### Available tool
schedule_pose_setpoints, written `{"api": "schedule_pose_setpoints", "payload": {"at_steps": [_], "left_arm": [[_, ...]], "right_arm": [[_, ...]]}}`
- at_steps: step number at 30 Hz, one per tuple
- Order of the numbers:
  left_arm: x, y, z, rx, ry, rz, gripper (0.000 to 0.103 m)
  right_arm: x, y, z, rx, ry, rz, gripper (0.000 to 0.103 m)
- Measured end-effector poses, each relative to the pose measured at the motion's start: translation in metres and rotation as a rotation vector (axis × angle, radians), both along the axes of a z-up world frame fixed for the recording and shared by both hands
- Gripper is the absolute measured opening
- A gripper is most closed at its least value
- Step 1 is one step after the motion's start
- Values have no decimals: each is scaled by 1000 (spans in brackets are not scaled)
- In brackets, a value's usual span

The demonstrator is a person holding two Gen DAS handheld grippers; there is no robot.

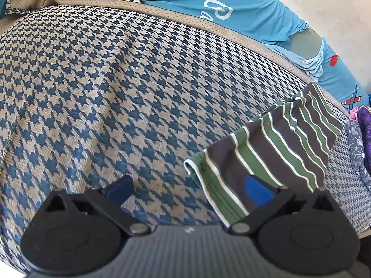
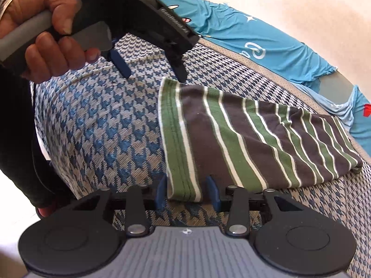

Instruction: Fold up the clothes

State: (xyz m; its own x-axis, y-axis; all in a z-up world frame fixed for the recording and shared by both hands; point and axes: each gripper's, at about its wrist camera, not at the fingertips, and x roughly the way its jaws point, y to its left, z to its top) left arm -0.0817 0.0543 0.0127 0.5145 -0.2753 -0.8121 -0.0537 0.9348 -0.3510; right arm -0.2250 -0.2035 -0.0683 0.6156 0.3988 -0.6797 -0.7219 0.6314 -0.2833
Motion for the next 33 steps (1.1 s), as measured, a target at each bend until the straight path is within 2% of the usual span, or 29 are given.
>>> {"api": "schedule_pose_setpoints", "payload": {"at_steps": [2, 4, 6, 14, 19, 28, 33], "left_arm": [[1, 1, 0, -8, 1, 5, 103], [2, 1, 1, -13, 2, 8, 103], [2, 2, 2, -21, 3, 8, 103], [5, 7, 0, -142, 26, -2, 103], [6, 4, -2, -191, 44, -16, 103], [24, -10, -7, -277, 61, -19, 103], [35, -23, -9, -307, 49, -55, 103]], "right_arm": [[3, -1, 1, 11, 8, -11, 28], [2, 1, 2, 9, -10, -15, 16], [6, -1, 5, 30, -7, -37, 13], [51, -36, 31, 307, 233, -221, 12], [69, -56, 36, 427, 314, -315, 12], [71, -58, 38, 453, 334, -339, 12], [72, -61, 38, 471, 348, -343, 12]]}}
